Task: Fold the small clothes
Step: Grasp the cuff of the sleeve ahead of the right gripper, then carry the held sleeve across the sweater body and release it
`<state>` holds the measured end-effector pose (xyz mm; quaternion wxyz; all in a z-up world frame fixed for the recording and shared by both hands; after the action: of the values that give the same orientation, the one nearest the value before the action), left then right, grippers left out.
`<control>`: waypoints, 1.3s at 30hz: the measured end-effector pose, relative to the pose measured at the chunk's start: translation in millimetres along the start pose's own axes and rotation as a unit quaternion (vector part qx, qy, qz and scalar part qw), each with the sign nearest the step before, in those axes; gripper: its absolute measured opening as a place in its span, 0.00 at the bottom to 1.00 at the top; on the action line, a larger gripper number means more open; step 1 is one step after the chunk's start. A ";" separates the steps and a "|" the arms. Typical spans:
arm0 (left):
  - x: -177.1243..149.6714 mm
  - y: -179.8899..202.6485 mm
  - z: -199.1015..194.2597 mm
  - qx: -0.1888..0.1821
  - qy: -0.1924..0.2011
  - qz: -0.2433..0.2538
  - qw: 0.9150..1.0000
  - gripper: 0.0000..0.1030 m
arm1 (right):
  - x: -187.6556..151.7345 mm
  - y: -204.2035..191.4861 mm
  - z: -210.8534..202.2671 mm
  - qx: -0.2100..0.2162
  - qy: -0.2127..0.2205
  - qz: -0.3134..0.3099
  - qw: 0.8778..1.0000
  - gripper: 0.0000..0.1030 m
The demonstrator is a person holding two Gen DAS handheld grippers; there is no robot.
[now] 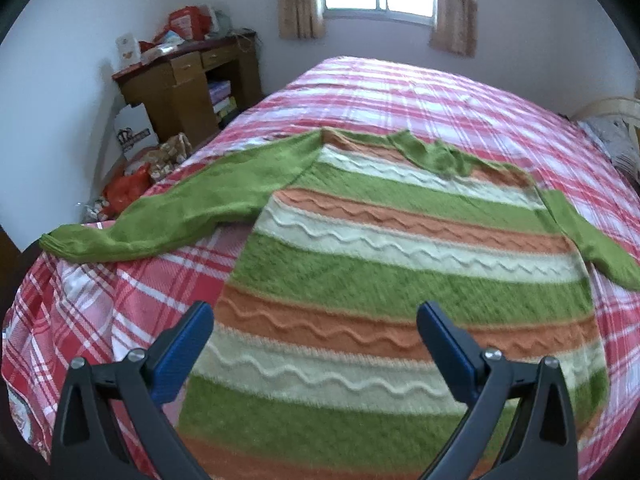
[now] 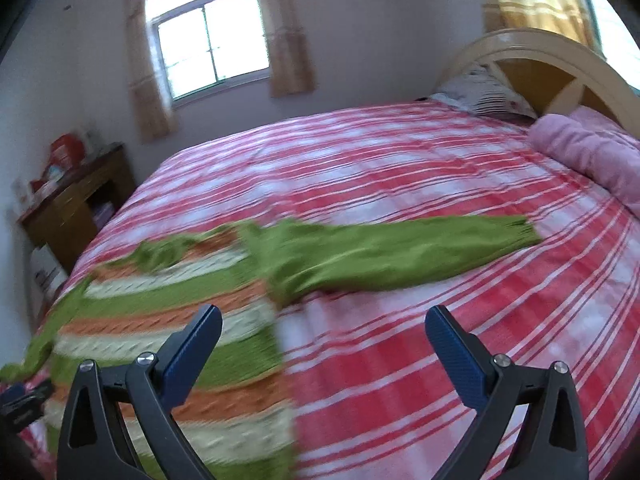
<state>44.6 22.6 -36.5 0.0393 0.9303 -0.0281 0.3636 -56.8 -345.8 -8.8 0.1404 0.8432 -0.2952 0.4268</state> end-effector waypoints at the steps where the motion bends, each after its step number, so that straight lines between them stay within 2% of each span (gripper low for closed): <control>1: 2.0 -0.5 3.1 0.009 0.007 0.001 1.000 1.00 | 3.6 11.6 4.8 -0.007 -0.002 0.009 1.000 0.88; 2: 3.9 -1.4 5.9 0.019 0.014 0.001 1.000 1.00 | 8.8 31.7 13.5 -0.014 -0.007 0.025 1.000 0.77; 4: 8.9 -5.0 13.8 0.040 0.026 -0.003 0.999 1.00 | 16.0 62.7 28.9 -0.022 -0.019 0.056 0.998 0.71; 8: 18.1 -20.9 35.6 0.069 0.034 -0.031 0.997 1.00 | 18.4 154.2 41.1 -0.034 -0.019 0.180 0.983 0.70; 10: 21.1 -30.5 46.7 0.081 0.034 -0.050 0.995 1.00 | 10.2 201.9 48.4 -0.035 -0.024 0.255 0.966 0.70; 13: 21.6 -44.8 62.2 0.097 0.032 -0.072 0.992 1.00 | -5.4 243.0 67.7 -0.049 -0.050 0.311 0.948 0.70; 15: 19.8 -49.9 74.0 0.097 0.019 -0.078 0.992 1.00 | -11.7 252.9 81.7 -0.056 -0.066 0.319 0.944 0.70; 18: 15.4 -53.0 87.9 0.089 0.001 -0.083 0.993 1.00 | -14.3 257.0 89.2 -0.064 -0.055 0.327 0.941 0.70; 24: 10.0 -54.2 89.7 0.065 0.006 -0.096 0.993 1.00 | 2.7 253.7 118.8 -0.063 -0.067 0.278 0.956 0.70; 25: 9.4 -54.8 89.6 0.063 0.008 -0.097 0.993 1.00 | 4.0 251.9 120.0 -0.066 -0.068 0.267 0.959 0.64; 26: 8.9 -55.5 89.8 0.062 0.009 -0.099 0.993 1.00 | 5.6 249.1 122.9 -0.078 -0.075 0.247 0.963 0.45; 28: 8.2 -55.0 90.4 0.063 0.011 -0.099 0.993 1.00 | 3.7 249.3 128.8 -0.104 -0.087 0.221 0.966 0.22; 30: 8.3 -55.2 90.4 0.064 0.011 -0.098 0.993 1.00 | 2.3 251.0 126.5 -0.100 -0.084 0.211 0.969 0.19; 32: 8.2 -55.2 90.3 0.063 0.011 -0.099 0.993 1.00 | 3.4 250.5 120.3 -0.087 -0.084 0.201 0.972 0.07; 35: 7.5 -55.6 89.6 0.060 0.012 -0.100 0.993 1.00 | 13.0 243.4 105.4 -0.046 -0.063 0.205 0.976 0.07; 39: 7.2 -56.0 89.1 0.060 0.013 -0.101 0.993 1.00 | 37.8 207.4 72.6 0.010 -0.027 0.181 0.983 0.07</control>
<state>114.5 69.8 -99.8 0.0203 0.9243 0.0879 0.3709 -121.2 -558.6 -24.8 0.0443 0.7884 -0.4423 0.4253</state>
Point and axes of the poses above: each gripper's, at about its wrist camera, not at the fingertips, and z roughly the way its jaws point, y to its right, x to its top, the point moved 1 cm from there along z, roughly the way its jaws point, and after that the axes turned 8 degrees about -z, right-handed, at the moved point
